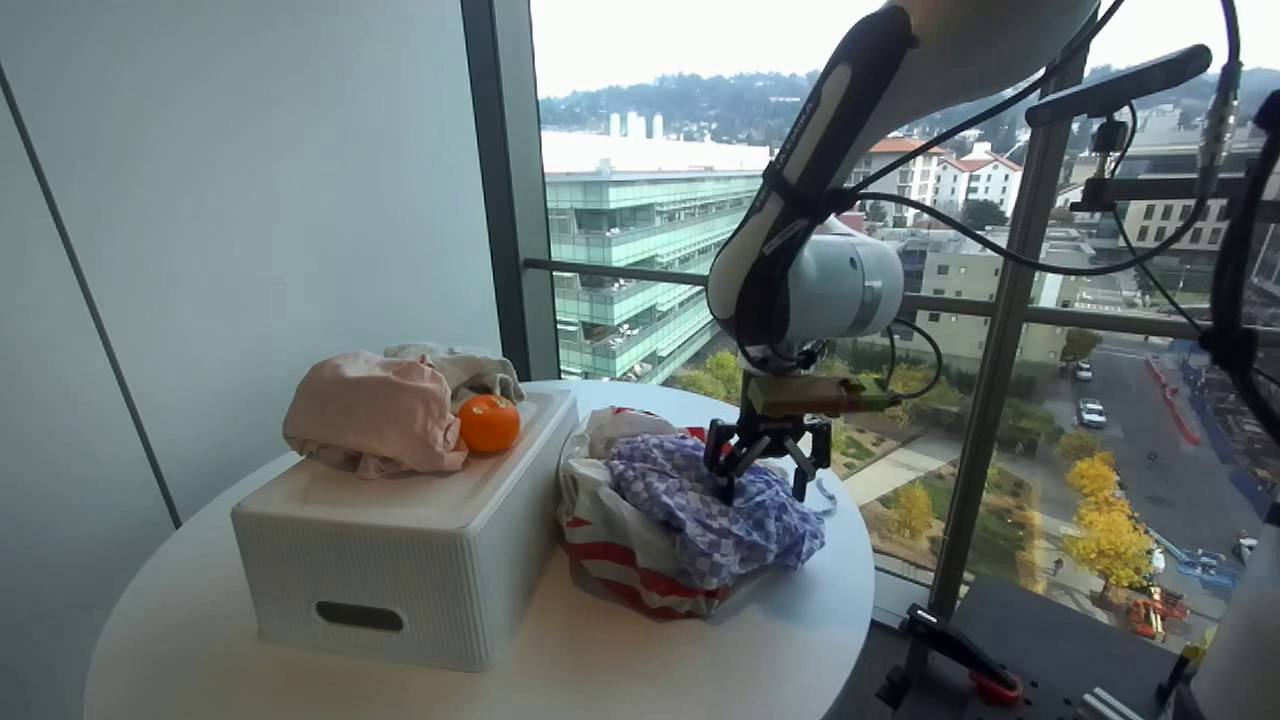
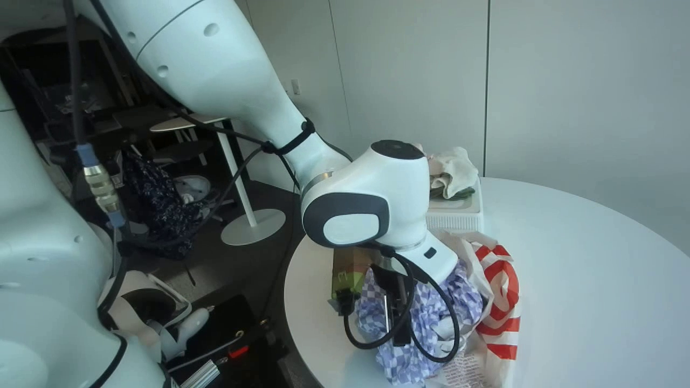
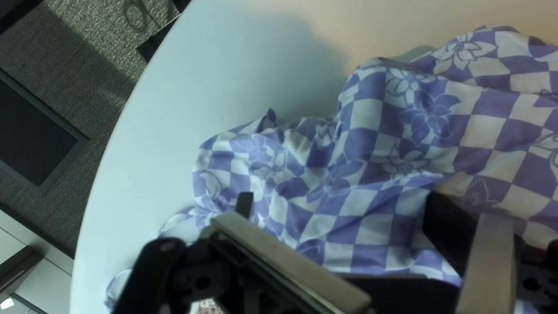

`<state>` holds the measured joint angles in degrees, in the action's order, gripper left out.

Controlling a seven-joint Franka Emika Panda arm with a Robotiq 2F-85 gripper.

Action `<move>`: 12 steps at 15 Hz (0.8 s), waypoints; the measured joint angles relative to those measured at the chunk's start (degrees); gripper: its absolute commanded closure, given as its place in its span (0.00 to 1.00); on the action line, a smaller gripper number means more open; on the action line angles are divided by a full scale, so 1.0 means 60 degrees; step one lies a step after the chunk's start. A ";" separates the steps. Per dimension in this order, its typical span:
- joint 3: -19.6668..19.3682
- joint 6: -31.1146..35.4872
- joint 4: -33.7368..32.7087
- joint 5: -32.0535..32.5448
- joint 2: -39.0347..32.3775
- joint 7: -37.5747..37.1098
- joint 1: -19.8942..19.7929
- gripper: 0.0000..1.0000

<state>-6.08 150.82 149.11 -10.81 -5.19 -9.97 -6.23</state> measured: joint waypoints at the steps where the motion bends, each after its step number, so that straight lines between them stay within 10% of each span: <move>1: 0.0000 0.0229 0.0006 -0.0098 -0.0173 0.0002 -0.0019 0.00; 3: 0.0001 0.0638 0.0005 -0.0348 -0.0490 0.0005 -0.0033 0.27; 12: 0.0015 0.1101 0.0004 -0.0683 -0.0783 -0.0230 -0.0027 0.91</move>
<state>-5.99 157.43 149.13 -14.91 -9.89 -11.35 -6.40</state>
